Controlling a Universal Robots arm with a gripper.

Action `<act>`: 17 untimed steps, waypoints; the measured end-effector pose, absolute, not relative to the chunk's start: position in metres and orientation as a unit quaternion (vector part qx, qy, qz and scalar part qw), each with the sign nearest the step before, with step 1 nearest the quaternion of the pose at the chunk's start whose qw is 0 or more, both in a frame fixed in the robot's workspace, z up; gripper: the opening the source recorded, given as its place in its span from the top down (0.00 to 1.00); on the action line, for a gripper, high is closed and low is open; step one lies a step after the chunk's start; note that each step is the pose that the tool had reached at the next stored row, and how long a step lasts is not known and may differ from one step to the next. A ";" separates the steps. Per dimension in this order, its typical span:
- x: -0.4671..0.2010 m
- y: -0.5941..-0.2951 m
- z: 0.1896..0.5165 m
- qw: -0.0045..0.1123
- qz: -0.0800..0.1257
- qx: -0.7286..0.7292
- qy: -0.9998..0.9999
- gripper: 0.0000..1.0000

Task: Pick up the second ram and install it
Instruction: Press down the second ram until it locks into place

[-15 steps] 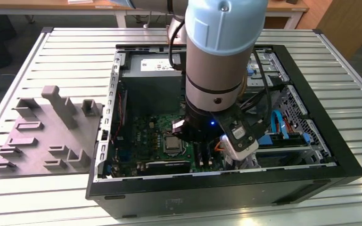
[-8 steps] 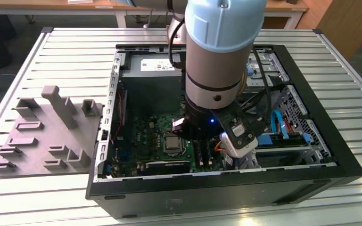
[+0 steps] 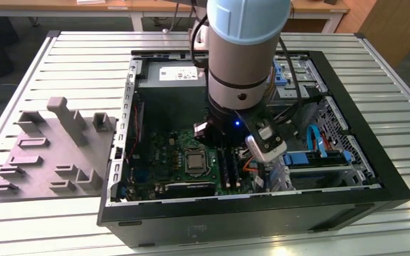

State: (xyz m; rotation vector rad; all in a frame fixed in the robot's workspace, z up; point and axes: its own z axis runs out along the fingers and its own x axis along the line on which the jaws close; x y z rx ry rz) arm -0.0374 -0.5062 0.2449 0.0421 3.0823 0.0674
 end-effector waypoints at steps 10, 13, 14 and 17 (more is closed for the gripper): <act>-0.037 -0.484 0.245 0.029 0.022 0.014 0.999 0.89; -0.037 -0.484 0.246 0.029 0.022 0.014 0.999 0.89; -0.037 -0.484 0.246 0.029 0.022 0.014 0.999 0.89; -0.037 -0.484 0.246 0.029 0.022 0.014 0.999 0.89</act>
